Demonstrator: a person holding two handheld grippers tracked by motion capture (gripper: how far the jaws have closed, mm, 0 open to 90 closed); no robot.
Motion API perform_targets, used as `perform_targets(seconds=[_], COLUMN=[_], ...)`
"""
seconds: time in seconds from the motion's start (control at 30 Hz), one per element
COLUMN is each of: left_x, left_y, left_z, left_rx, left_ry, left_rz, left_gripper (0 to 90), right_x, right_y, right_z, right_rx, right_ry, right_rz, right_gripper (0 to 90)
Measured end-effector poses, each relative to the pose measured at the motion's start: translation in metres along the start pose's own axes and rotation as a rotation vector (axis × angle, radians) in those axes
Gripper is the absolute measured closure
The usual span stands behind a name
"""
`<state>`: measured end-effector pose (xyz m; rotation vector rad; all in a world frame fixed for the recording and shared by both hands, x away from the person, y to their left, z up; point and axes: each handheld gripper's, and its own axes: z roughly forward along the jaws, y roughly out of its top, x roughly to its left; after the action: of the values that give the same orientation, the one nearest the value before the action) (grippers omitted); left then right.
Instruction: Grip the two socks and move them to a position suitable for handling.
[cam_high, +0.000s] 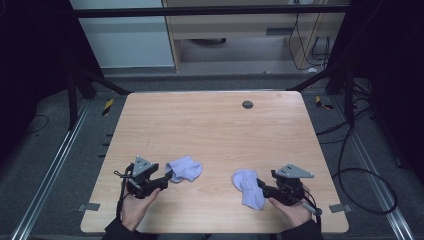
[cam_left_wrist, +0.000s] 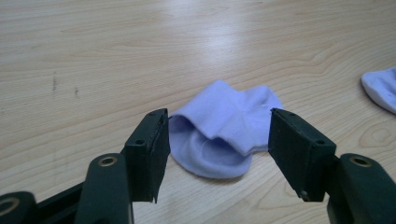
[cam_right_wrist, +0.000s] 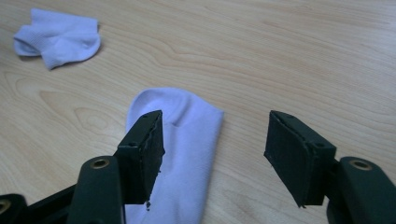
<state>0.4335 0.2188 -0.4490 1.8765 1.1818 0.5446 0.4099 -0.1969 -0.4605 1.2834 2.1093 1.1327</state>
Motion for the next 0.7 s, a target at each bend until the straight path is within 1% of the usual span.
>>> perform_targets(seconds=[0.1,0.2,0.33,0.37,0.4,0.43,0.53,0.57,0.6,0.63,0.67,0.7], left_x=[-0.007,-0.016,-0.031,-0.031,-0.037,-0.040,-0.052,-0.052,-0.060,-0.060,-0.067,-0.071], left_y=[0.005,0.011,0.017,0.017,0.019,0.020,0.024,0.024,0.026,0.026,0.028,0.028], left_z=[0.003,0.007,0.015,0.015,0.019,0.022,0.029,0.029,0.034,0.034,0.038,0.040], left_rx=[-0.002,-0.012,-0.015,-0.015,-0.010,-0.010,-0.006,-0.006,-0.004,-0.004,-0.004,-0.001], left_ry=[-0.010,-0.029,-0.053,-0.053,-0.063,-0.068,-0.086,-0.086,-0.098,-0.098,-0.105,-0.110], left_rz=[0.014,0.022,0.040,0.040,0.049,0.051,0.059,0.059,0.067,0.067,0.080,0.087], left_gripper=[38.6,39.6,40.8,41.0,41.3,41.5,42.1,42.3,42.7,42.8,42.9,43.2], right_x=[0.004,0.009,0.013,0.013,0.015,0.016,0.020,0.020,0.023,0.024,0.025,0.026], right_y=[-0.001,-0.002,-0.004,-0.004,-0.005,-0.005,-0.007,-0.007,-0.007,-0.008,-0.008,-0.009], right_z=[-0.001,-0.001,0.000,0.000,0.000,0.000,0.000,0.000,0.001,0.002,0.002,0.002], right_rx=[0.003,0.009,0.023,0.023,0.025,0.029,0.039,0.039,0.046,0.047,0.049,0.055], right_ry=[0.012,0.030,0.048,0.048,0.059,0.062,0.080,0.080,0.091,0.099,0.103,0.105], right_rz=[-0.016,-0.018,-0.026,-0.026,-0.034,-0.030,-0.042,-0.042,-0.046,-0.048,-0.054,-0.056], right_gripper=[40.2,42.9,46.3,46.3,48.1,48.7,50.9,50.9,52.5,53.0,53.4,53.8])
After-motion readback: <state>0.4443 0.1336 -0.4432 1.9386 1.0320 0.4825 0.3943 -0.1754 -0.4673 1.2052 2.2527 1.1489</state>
